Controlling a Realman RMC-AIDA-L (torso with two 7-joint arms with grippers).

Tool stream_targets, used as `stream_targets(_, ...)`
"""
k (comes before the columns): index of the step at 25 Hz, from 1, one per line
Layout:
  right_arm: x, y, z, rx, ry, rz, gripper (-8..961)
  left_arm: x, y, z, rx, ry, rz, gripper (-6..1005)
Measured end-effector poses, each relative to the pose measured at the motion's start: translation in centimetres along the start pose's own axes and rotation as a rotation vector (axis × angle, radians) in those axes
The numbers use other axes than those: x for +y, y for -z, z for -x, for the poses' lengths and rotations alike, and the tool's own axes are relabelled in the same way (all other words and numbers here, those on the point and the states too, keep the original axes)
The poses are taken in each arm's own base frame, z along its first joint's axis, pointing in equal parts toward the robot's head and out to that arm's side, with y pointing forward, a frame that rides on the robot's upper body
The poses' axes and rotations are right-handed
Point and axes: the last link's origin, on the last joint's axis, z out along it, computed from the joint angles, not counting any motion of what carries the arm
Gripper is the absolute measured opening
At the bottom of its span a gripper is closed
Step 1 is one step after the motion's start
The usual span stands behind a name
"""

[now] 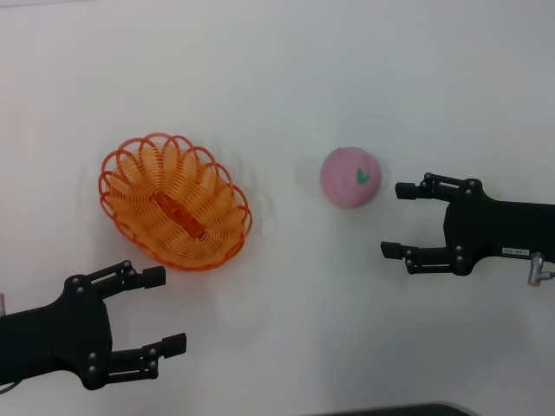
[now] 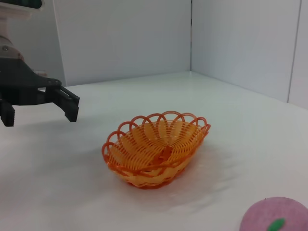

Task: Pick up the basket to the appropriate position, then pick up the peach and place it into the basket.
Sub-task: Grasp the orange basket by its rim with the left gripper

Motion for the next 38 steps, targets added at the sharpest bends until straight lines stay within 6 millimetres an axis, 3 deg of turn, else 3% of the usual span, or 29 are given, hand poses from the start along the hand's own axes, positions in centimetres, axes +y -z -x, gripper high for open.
stream_targets(10, -0.1, -0.2, 0.1, 0.002, 0.001, 0.001, 884, 0.2, 0.0, -0.2, 0.018, 0.001, 0.007, 854)
stream_targets(15, -0.1, -0.1, 0.0, 0.002, -0.001, -0.001, 885, 0.0, 0.5, -1.2, 0.076, 0.09, 0.015, 853)
stream_targets(26, -0.2, 0.2, -0.1, 0.001, -0.005, -0.013, 885, -2.5, 1.0, -4.3, 0.132, 0.428, 0.058, 854)
stream_targets(33, -0.2, 0.2, -0.1, 0.001, -0.006, -0.015, 884, -4.6, 3.8, -5.7, 0.281, 0.592, -0.082, 853)
stream_targets(38, -0.3, 0.2, 0.1, -0.002, 0.001, -0.013, 884, -6.6, 4.8, -5.6, 0.265, 0.663, -0.216, 853)
